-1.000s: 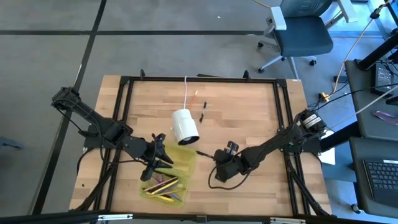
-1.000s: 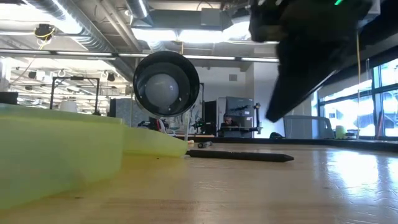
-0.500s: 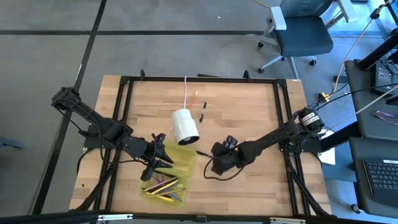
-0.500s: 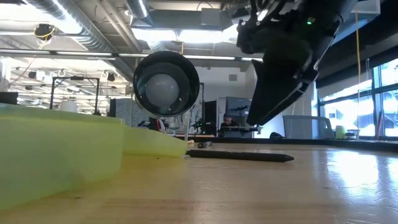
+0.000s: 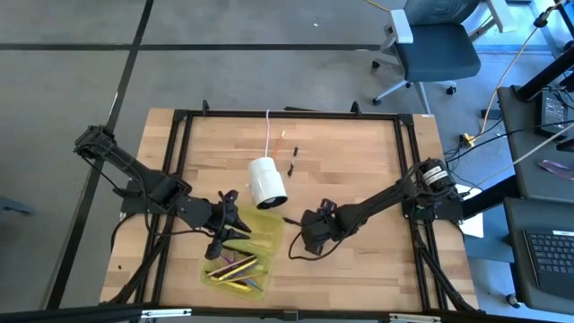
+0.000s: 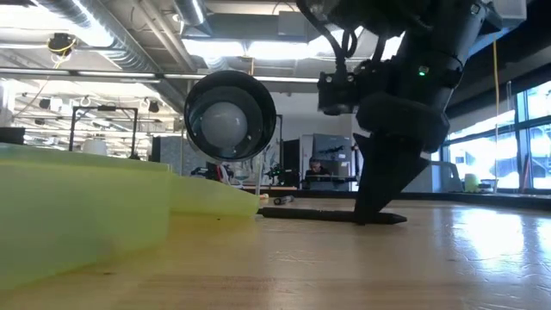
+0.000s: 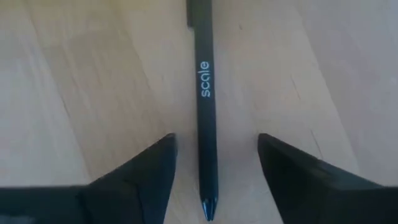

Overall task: Pick & place school supplies into a supply box
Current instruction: Put the black pen into the supply box

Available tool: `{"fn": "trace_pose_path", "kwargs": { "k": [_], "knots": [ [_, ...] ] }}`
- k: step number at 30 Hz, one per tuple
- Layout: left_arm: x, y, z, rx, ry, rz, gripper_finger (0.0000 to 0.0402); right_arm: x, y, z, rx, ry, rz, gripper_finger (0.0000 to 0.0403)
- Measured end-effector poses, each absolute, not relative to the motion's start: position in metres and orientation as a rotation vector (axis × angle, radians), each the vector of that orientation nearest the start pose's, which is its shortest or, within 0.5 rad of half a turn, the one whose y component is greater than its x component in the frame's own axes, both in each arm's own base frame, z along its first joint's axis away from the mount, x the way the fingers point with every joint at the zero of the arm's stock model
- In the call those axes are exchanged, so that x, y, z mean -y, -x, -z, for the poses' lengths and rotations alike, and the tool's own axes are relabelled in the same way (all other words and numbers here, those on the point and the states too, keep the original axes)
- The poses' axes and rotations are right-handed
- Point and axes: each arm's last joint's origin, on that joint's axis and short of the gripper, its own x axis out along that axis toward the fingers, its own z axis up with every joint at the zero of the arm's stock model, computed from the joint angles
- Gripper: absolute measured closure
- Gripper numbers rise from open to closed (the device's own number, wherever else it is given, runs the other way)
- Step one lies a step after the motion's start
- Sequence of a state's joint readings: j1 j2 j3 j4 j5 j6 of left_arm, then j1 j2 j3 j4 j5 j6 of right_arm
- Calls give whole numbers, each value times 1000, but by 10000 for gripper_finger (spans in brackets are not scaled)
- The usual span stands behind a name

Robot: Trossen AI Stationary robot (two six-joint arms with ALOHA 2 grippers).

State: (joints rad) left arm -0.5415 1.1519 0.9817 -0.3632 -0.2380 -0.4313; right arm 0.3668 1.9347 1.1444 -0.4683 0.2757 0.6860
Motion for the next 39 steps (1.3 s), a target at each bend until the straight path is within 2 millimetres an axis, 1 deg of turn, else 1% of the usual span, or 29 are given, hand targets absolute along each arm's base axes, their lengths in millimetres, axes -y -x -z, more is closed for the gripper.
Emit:
{"fn": "trace_pose_path", "kwargs": {
  "k": [3, 9, 18, 25, 27, 33, 37, 39],
  "knots": [
    [121, -215, -314, -547, 216, 183, 329, -118, -339, -123, -1169, -221, 305, 195],
    [121, -215, -314, -547, 216, 184, 329, -112, -341, -122, -1189, -244, 295, 243],
    [121, -215, -314, -547, 216, 184, 329, -112, -340, -121, -1197, -237, 301, 315],
    [121, -215, -314, -547, 217, 184, 329, -112, -340, -121, -1199, -199, 279, 364],
    [122, -215, -314, -549, 220, 188, 329, -113, -340, -122, -1194, -197, 274, 370],
    [122, -215, -313, -555, 224, 204, 329, -118, -338, -133, -1174, -208, 255, 365],
    [122, -214, -314, -556, 225, 214, 329, -124, -334, -147, -1138, -255, 244, 367],
    [121, -210, -318, -552, 225, 240, 329, -128, -333, -154, -1113, -271, 231, 368]
  ]
}}
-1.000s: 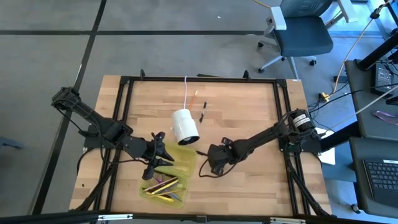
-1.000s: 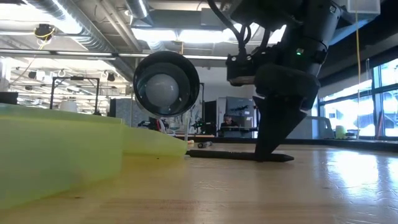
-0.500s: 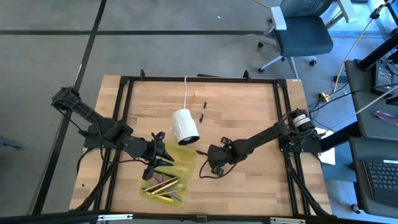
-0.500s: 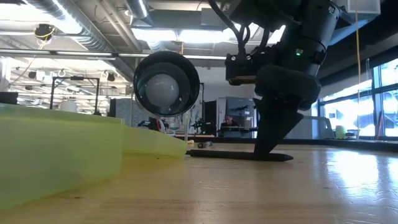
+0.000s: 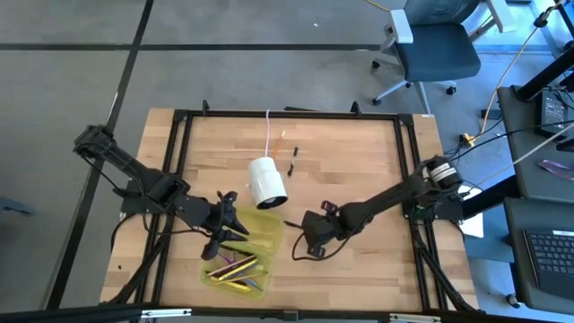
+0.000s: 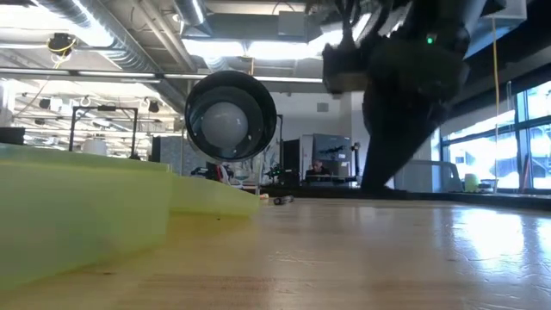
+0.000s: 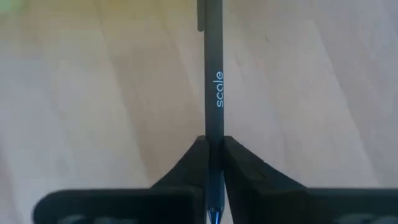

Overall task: Pick & place school supplies into a supply box
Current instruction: Put the black pen into the supply box

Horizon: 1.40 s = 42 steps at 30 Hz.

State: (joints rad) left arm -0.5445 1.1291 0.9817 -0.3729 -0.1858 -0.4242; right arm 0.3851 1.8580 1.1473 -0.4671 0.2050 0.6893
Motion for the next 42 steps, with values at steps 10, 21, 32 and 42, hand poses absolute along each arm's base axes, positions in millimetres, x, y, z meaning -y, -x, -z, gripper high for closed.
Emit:
{"fn": "trace_pose_path", "kwargs": {
  "k": [10, 21, 32, 42],
  "knots": [
    [103, -155, -345, -338, 152, 219, 329, -164, -336, -185, -942, -389, 127, 369],
    [76, -116, -301, -238, 242, 116, 329, -185, -371, -242, -637, -371, 43, 368],
    [64, -103, -288, -216, 318, 101, 329, -190, -436, -239, -584, -273, -98, 362],
    [62, -100, -291, -201, 357, 106, 329, -185, -473, -186, -707, -310, -155, 360]
  ]
}}
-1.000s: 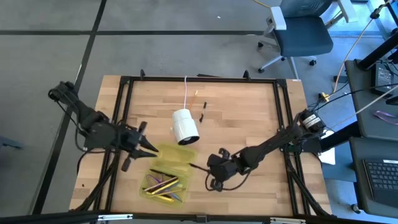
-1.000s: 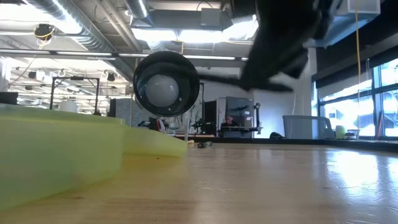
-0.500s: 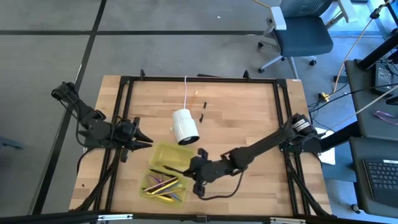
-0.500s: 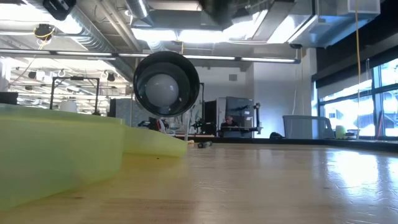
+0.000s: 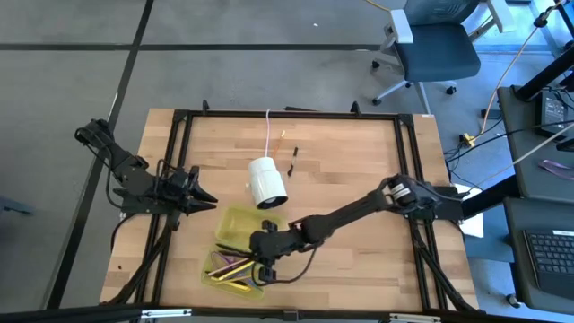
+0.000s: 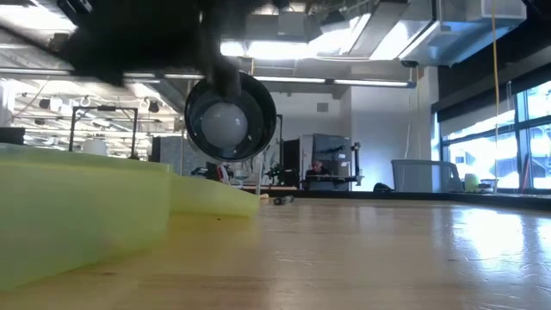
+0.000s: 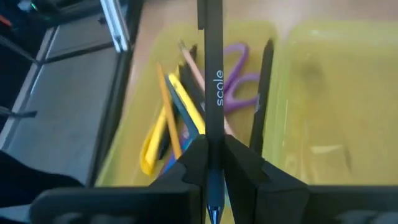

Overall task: Pick & place school supplies into a supply box
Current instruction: Put the black pen into the supply box

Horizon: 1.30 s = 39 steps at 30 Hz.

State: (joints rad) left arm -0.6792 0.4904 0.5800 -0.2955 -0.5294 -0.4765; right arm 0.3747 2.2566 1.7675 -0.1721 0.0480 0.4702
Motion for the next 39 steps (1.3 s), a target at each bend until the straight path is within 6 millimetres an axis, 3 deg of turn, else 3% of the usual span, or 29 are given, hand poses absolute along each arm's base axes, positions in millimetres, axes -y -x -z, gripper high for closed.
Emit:
{"fn": "trace_pose_path", "kwargs": {
  "k": [10, 39],
  "knots": [
    [62, -100, -290, -203, 364, 104, 329, -191, -480, -154, -790, -394, -185, 360],
    [62, -101, -290, -206, 362, 103, 329, -189, -477, -150, -840, -353, -176, 359]
  ]
}}
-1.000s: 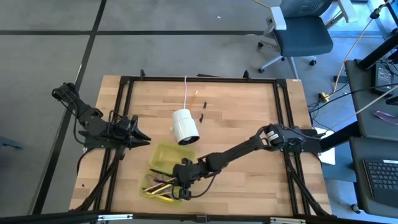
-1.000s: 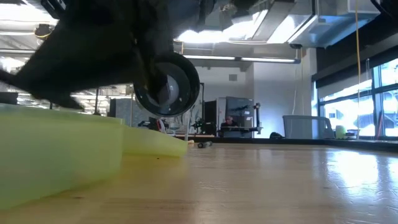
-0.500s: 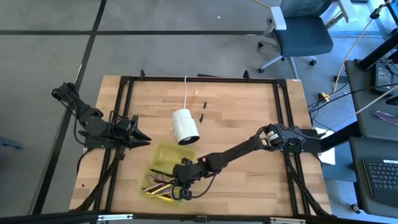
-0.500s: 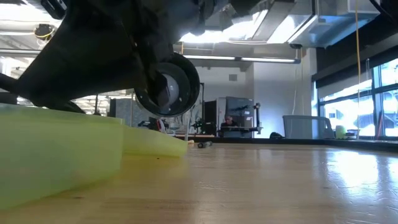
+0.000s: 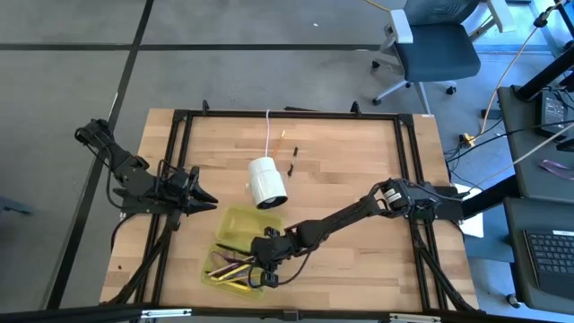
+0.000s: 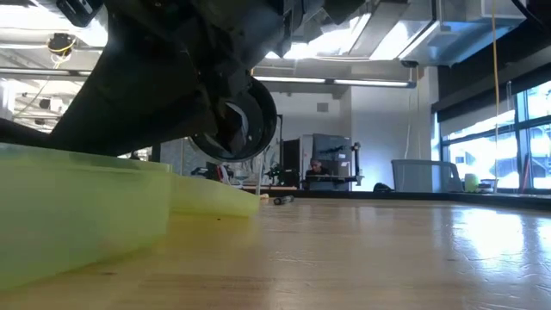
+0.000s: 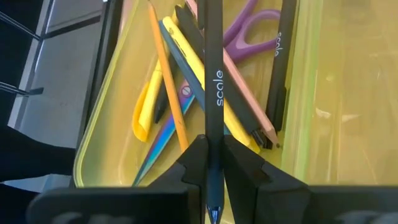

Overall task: Pick & place school supplies into a supply box
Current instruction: Put the black pen into the supply box, then put the orange pencil into the supply box

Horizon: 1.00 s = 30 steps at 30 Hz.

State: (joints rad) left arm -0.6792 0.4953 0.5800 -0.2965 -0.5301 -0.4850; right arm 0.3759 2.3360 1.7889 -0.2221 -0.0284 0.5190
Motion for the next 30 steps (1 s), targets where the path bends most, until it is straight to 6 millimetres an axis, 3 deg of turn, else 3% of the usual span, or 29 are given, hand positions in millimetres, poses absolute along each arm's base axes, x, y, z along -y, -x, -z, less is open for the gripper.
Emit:
{"fn": "trace_pose_path", "kwargs": {
  "k": [18, 20, 24, 30],
  "knots": [
    [65, -104, -288, -223, 350, 98, 329, -188, -476, -155, -836, -360, -175, 292],
    [65, -104, -288, -224, 350, 99, 329, -187, -474, -171, -813, -362, -185, 291],
    [65, -104, -288, -223, 350, 98, 329, -180, -462, -221, -752, -327, -216, 291],
    [65, -104, -288, -222, 353, 97, 329, -155, -420, -296, -748, -180, -124, 290]
  ]
}}
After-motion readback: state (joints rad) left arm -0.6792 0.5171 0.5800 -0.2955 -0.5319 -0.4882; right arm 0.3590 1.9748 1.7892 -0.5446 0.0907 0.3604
